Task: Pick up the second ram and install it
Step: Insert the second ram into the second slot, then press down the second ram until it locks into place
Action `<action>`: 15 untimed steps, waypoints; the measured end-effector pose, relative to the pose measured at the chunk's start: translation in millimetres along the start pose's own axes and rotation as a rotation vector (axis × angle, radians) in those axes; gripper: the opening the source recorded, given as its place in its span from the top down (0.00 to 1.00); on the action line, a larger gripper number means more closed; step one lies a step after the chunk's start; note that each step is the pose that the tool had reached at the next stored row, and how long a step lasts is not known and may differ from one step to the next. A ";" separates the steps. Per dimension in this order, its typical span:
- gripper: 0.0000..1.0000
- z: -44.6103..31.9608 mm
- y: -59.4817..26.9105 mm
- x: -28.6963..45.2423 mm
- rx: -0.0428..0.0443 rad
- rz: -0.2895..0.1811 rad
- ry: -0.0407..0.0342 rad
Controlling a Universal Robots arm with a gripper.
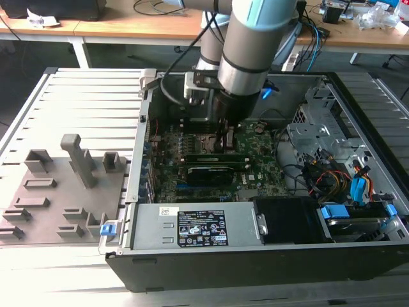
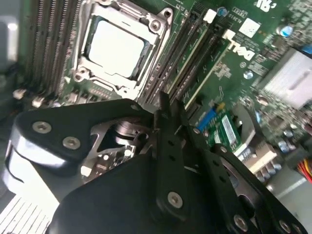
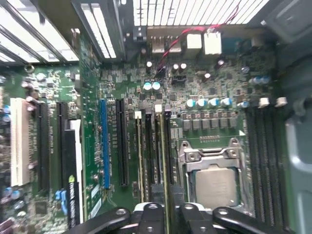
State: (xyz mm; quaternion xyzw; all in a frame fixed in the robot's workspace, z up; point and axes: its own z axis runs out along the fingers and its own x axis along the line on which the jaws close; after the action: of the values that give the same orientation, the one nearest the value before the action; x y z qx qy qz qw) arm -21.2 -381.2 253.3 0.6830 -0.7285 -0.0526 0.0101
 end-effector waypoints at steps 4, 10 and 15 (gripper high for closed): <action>0.89 -19.2 1.8 -3.0 0.0003 0.000 0.0039; 0.89 -19.6 1.9 -3.0 0.0004 0.000 0.0039; 0.89 -18.8 -9.6 -3.7 -0.0015 0.000 0.0056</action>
State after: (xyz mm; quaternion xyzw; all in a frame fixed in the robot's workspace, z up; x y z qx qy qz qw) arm -9.8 -379.3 271.3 0.6830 -0.7286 -0.0512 0.0127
